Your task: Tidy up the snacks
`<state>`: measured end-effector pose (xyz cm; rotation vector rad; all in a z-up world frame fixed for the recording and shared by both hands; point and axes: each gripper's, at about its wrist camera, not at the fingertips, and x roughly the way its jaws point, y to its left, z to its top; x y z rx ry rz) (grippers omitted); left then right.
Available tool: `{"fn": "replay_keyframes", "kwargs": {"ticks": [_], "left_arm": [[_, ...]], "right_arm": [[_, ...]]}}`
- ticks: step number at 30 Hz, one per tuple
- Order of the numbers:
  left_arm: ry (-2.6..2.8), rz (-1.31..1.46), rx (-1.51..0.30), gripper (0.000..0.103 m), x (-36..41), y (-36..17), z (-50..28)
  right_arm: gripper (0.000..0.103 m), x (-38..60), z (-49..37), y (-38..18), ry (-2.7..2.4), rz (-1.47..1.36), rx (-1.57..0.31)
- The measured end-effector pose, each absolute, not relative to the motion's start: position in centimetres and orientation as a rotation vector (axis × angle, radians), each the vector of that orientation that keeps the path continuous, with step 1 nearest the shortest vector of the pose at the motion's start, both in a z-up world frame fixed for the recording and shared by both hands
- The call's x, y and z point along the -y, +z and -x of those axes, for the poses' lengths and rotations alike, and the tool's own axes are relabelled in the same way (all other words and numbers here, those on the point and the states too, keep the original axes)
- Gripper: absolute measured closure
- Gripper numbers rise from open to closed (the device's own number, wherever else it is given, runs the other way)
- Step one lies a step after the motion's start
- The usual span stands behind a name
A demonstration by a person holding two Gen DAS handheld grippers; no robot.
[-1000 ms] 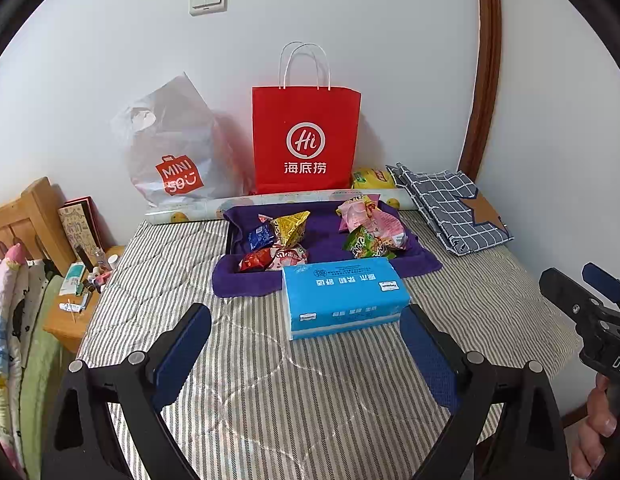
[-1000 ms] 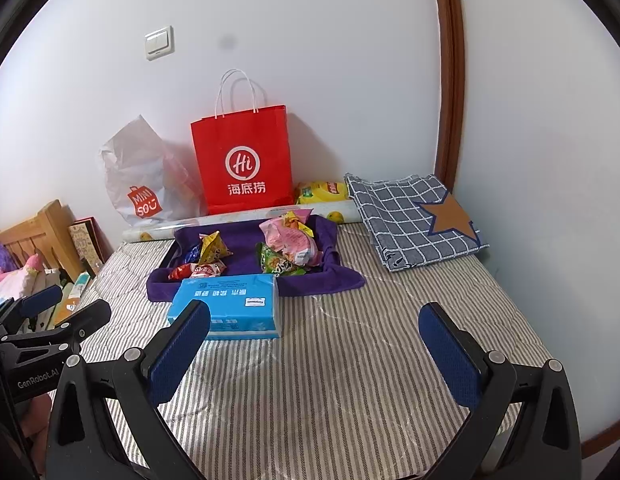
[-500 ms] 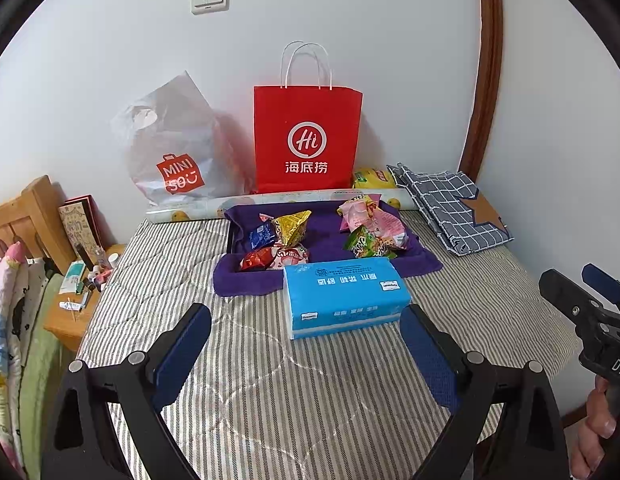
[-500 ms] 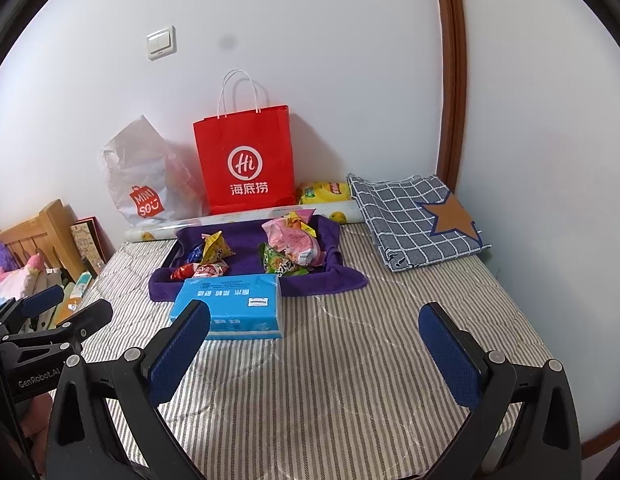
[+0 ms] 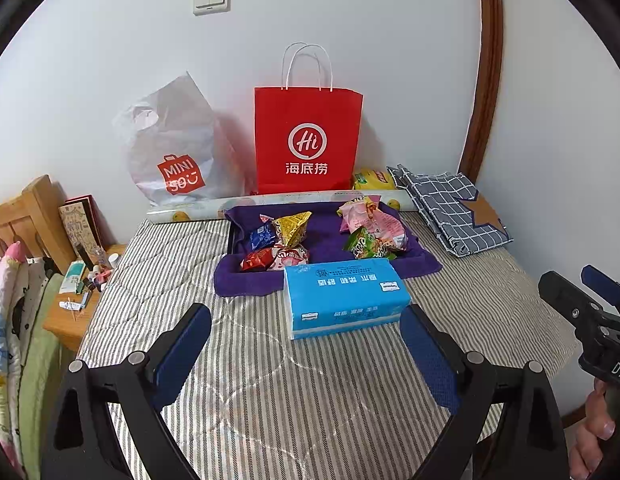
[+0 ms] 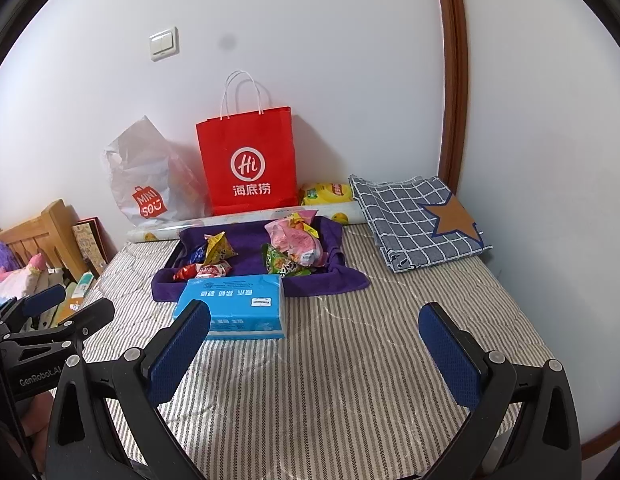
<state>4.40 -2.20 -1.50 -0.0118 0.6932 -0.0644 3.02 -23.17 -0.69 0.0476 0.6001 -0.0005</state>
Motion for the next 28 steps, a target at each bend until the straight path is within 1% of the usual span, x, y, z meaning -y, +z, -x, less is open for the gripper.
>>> {"fn": "replay_keyframes", "kwargs": {"ticks": [28], "left_arm": [[-0.059,0.011,-0.680,0.007,2.06,-0.90,-4.22]], "right_arm": [[0.000,23.01,-2.42,-0.26,0.010,-0.037,-0.583]]}}
